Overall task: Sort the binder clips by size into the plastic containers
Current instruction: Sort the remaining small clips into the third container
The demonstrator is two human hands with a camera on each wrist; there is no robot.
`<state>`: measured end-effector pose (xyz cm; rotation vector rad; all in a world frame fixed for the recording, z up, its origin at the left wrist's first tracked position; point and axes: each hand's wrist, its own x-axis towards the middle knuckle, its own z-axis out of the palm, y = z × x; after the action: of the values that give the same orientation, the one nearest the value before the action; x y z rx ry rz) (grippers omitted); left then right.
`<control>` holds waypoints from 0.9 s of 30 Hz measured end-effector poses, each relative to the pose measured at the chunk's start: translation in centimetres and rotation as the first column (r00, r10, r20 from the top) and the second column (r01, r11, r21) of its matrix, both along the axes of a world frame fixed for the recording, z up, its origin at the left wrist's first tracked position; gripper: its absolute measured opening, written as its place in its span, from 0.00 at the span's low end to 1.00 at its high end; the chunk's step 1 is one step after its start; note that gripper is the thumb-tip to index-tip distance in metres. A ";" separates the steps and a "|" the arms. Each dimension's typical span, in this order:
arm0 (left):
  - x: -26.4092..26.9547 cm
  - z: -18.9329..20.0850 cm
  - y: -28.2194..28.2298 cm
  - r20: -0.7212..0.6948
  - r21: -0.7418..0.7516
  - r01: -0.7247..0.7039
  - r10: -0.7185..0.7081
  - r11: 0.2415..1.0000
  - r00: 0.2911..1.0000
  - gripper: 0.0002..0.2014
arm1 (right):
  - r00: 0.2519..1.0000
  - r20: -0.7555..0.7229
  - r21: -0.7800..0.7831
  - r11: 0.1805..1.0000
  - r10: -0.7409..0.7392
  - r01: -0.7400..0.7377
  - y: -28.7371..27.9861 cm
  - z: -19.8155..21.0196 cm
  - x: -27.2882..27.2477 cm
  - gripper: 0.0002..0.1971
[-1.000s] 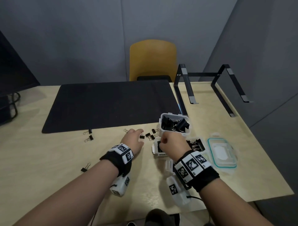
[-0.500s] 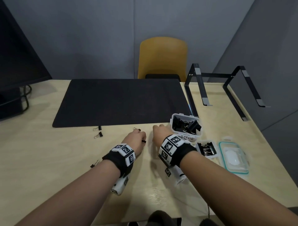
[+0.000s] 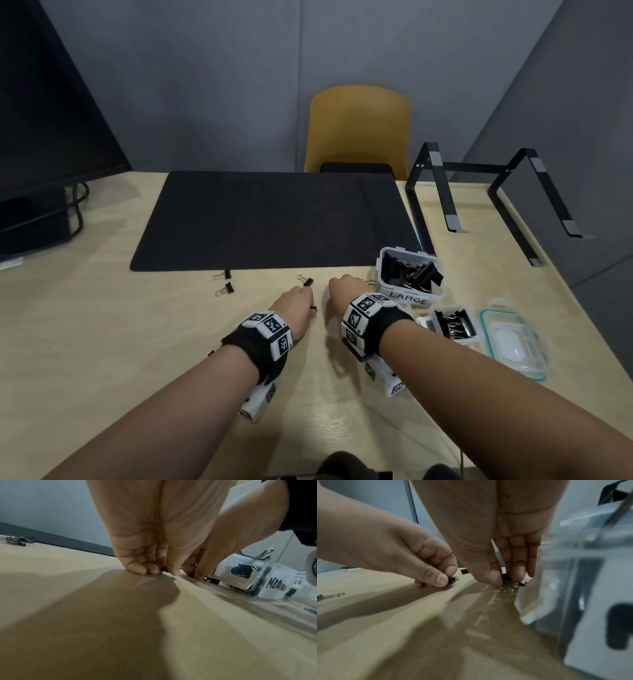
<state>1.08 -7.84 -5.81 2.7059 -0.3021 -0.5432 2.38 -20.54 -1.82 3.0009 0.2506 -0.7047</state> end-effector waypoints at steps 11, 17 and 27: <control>-2.1 1.5 -1.2 0.036 -0.199 -0.003 0.011 0.980 0.999 0.13 | 0.975 0.158 0.367 0.926 -0.156 0.089 -3.8 4.2 -2.9 0.06; -4.2 3.5 -3.3 0.086 -0.358 0.055 -0.025 0.932 0.996 0.13 | 0.965 0.145 0.440 0.888 -0.216 0.133 -8.1 5.9 -6.1 0.04; -7.6 5.3 -8.3 0.146 -0.456 0.223 -0.175 0.862 0.974 0.17 | 0.978 -0.049 0.209 0.955 -0.205 0.211 -13.0 4.7 -10.1 0.07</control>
<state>-6.48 -16.14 -0.54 2.2405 -0.6575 -0.3326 -7.68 -33.54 2.85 3.2586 0.0094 -0.7829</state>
